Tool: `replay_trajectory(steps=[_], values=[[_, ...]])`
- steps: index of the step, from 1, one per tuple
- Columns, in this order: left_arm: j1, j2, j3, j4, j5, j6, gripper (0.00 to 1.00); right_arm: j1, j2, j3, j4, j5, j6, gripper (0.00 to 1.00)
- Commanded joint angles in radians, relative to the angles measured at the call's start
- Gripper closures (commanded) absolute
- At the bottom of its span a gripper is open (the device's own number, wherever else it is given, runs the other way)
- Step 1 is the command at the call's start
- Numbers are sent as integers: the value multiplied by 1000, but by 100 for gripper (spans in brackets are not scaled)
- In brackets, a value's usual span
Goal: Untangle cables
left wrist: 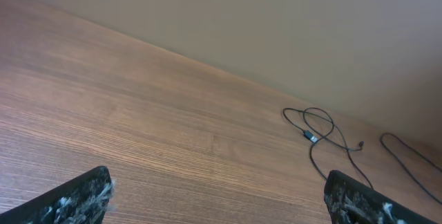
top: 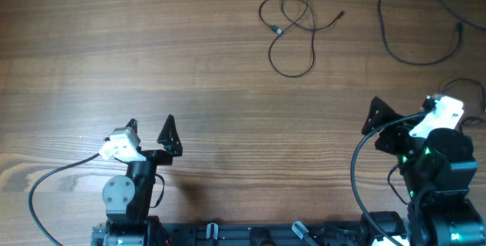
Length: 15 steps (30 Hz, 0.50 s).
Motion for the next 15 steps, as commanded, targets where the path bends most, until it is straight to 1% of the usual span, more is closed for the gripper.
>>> replay_trajectory(steps=[1, 4, 9, 15], values=[[7, 2, -7, 0, 19, 20, 0, 0, -46, -66, 96, 8, -72, 0], [7, 2, -7, 0, 19, 20, 0, 0, -121, -171, 248, -43, -108, 0], [7, 2, -7, 0, 19, 20, 0, 0, -271, -381, 481, -84, -104, 0], [7, 2, -7, 0, 19, 20, 0, -7, -436, -578, 583, -84, -105, 0]])
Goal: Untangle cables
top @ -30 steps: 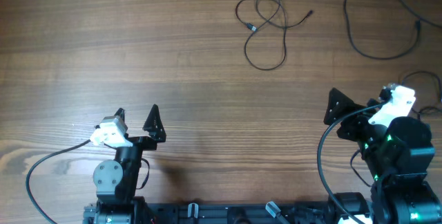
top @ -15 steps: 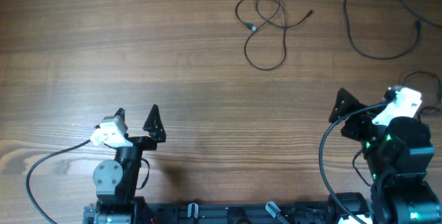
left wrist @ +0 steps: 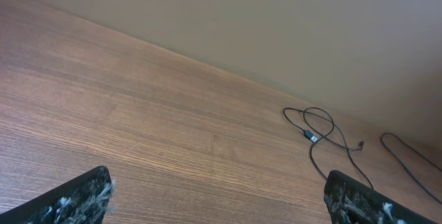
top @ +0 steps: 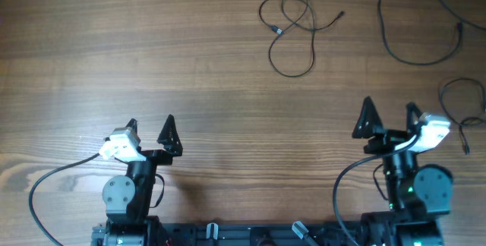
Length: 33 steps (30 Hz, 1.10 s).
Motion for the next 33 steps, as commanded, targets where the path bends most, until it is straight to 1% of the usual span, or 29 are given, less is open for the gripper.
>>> replay_trajectory(steps=[1, 5, 10, 20, 22, 25, 30, 33], values=[[7, 0, -7, 0, 19, 20, 0, -12, -95, -107, 39, -25, -15, 0], [7, 0, -7, 0, 19, 20, 0, -34, -167, -214, 79, -71, -9, 0], [7, 0, -7, 0, 19, 20, 0, -51, -190, -263, 85, -101, 12, 0], [7, 0, -7, 0, 19, 20, 0, -51, -190, -267, 95, -106, -20, 0], [7, 0, -7, 0, 19, 20, 0, -51, -190, -272, 108, -107, -20, 0], [7, 0, -7, 0, 19, 20, 0, -51, -190, -303, 173, -134, -18, 0], [7, 0, -7, 0, 19, 20, 0, -51, -190, -302, 171, -140, -18, 0], [7, 0, -7, 0, 19, 20, 0, -51, -190, -302, 170, -140, -80, 0]])
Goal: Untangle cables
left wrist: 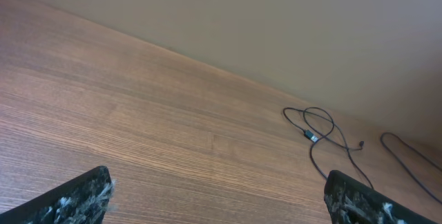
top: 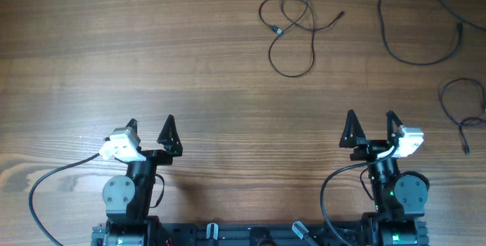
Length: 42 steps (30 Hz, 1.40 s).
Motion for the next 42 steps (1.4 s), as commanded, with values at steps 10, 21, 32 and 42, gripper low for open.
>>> replay_trajectory(steps=[10, 21, 32, 42], values=[[7, 0, -7, -1, 19, 20, 0, -7, -16, -3, 5, -21, -138, 0], [7, 0, -7, -1, 19, 20, 0, -76, -16, -3, 5, -19, -233, 0], [7, 0, -7, -1, 19, 20, 0, -76, -16, -3, 7, -17, -279, 0], [7, 0, -7, -1, 19, 20, 0, -76, -15, -3, 7, -17, -279, 0]])
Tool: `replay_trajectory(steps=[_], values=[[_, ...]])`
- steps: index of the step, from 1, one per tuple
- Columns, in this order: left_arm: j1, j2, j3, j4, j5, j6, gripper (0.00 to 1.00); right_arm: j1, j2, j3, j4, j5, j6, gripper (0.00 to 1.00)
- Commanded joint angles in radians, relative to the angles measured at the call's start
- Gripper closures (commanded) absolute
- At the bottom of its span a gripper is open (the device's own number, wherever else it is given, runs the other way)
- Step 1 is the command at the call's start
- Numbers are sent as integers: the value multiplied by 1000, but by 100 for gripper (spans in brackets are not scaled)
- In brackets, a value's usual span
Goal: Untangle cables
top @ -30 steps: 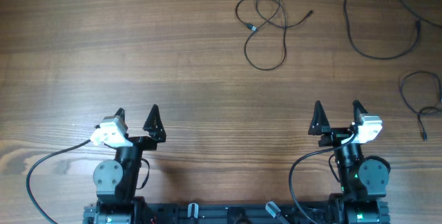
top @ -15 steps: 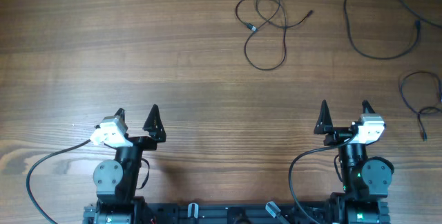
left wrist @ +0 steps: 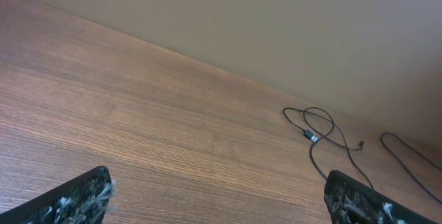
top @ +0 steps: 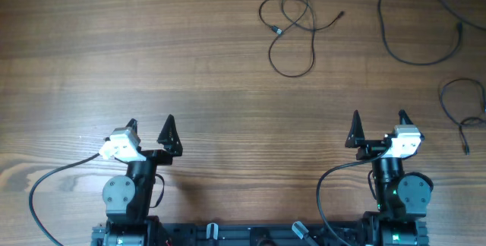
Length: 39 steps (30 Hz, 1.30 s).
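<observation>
A thin black cable (top: 290, 27) lies in loose loops at the far centre of the wooden table, also seen far off in the left wrist view as the looped cable (left wrist: 324, 141). A second black cable (top: 419, 26) curves at the far right, and a third small cable (top: 463, 109) coils at the right edge. My left gripper (top: 149, 130) stands open near the front left, nothing between its fingertips (left wrist: 76, 200). My right gripper (top: 377, 124) stands open near the front right, empty, well short of all cables.
The wooden table (top: 152, 48) stretches bare between the grippers and the cables. Arm bases and their grey leads sit along the front edge (top: 243, 234). A plain wall rises behind the table's far edge in the left wrist view.
My right gripper has shifted slightly to the right and its fingers stand a little wider apart. The left arm and all cables are unchanged.
My right arm stood at the far right edge, over the small coiled cable's spot. Then it was further left with that cable lying free beside it, then at the front right, where it stays now. The left arm stayed still throughout.
</observation>
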Motion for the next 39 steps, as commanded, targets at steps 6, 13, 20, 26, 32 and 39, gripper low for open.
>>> replay_trajectory(steps=[6, 13, 20, 26, 32, 39], values=[[7, 0, -7, 0, 19, 20, 0, -5, -16, -3, 7, -13, -10, 0], [6, -39, -7, 1, 18, 20, 0, -5, -16, -3, 7, -13, -10, 0], [7, -39, -7, -1, 11, 21, 0, -5, -16, -3, 7, -13, -10, 0], [7, -39, -7, -5, -5, 119, 0, -5, -16, -3, 7, -13, -10, 0], [6, -39, -7, -6, 0, 382, 0, -5, -16, -3, 7, -13, -10, 0], [6, -39, -7, -4, -3, 389, 0, -5, -16, -3, 7, -13, -10, 0]])
